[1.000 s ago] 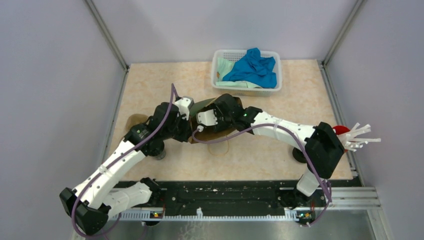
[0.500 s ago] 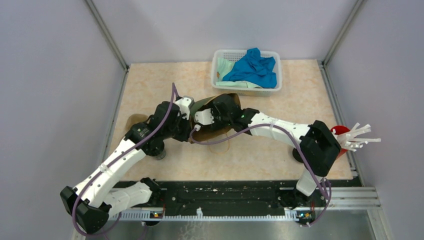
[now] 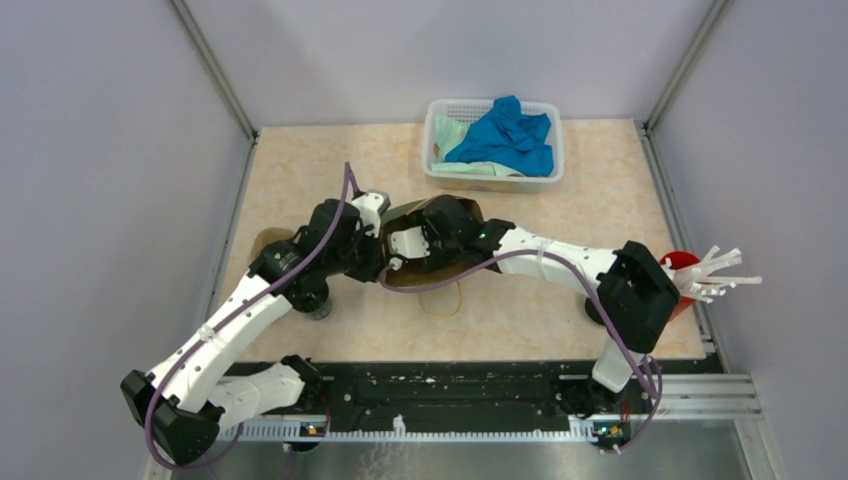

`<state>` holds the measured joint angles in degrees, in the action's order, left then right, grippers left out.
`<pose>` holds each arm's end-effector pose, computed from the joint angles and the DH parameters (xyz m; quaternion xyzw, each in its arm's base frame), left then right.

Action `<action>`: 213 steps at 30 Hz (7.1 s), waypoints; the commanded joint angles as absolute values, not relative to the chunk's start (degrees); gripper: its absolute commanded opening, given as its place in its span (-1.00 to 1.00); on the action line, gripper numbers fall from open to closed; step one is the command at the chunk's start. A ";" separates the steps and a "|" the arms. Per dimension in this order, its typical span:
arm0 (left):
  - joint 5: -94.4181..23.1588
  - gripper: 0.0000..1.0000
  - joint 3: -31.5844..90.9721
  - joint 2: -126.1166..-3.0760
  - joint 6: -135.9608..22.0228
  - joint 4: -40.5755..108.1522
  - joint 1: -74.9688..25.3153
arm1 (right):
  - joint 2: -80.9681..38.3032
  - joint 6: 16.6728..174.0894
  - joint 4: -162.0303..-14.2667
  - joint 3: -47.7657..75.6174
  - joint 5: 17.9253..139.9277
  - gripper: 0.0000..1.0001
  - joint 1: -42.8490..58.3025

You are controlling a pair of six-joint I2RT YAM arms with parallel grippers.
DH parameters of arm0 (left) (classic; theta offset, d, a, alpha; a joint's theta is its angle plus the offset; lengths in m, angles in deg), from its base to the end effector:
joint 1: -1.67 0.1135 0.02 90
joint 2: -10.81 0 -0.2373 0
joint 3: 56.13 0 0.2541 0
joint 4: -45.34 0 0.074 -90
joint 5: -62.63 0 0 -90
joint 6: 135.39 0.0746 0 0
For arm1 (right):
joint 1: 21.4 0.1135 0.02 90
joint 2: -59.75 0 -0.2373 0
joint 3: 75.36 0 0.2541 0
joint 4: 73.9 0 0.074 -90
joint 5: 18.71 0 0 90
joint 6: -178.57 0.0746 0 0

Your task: Pack the takeout coffee

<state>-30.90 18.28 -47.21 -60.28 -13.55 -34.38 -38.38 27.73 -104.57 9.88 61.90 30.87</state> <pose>0.1974 -0.1494 0.2862 0.1802 0.8970 -0.1986 0.3513 0.2594 0.3154 0.1900 -0.7465 0.5317 -0.1044 0.3862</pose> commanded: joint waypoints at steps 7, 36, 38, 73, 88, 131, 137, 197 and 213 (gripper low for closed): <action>-36.96 -1.00 17.72 -43.36 -60.97 -16.99 -34.58 | -35.22 33.81 -104.11 8.91 56.81 -0.10 34.59; -37.65 -1.00 24.04 -47.59 -60.83 -20.32 -34.54 | -38.10 35.26 -109.74 13.17 62.36 -0.03 33.25; -39.76 -1.00 25.73 -49.03 -61.00 -21.70 -34.54 | -37.99 36.48 -113.88 14.79 62.62 -0.04 33.57; -20.89 -0.26 48.86 -56.50 -64.17 -33.91 -34.19 | -50.87 57.71 -134.80 15.47 75.91 -0.02 34.96; -18.08 -0.26 51.49 -53.26 -61.35 -33.17 -34.19 | -51.00 58.52 -137.41 16.47 74.80 0.02 33.62; -21.41 -0.23 48.37 -50.15 -63.49 -29.73 -34.19 | -45.12 73.82 -152.10 50.99 60.26 0.86 38.39; -20.43 -0.22 48.88 -49.54 -63.71 -29.32 -34.19 | -43.97 77.15 -155.57 55.36 58.65 0.82 39.01; -20.52 0.14 49.94 -52.21 -66.71 -28.55 -34.15 | -19.94 107.75 -154.31 47.43 43.24 0.97 7.58; -23.21 0.41 48.35 -60.98 -67.43 -33.84 -28.36 | -21.47 130.74 -145.43 32.75 71.80 0.84 22.76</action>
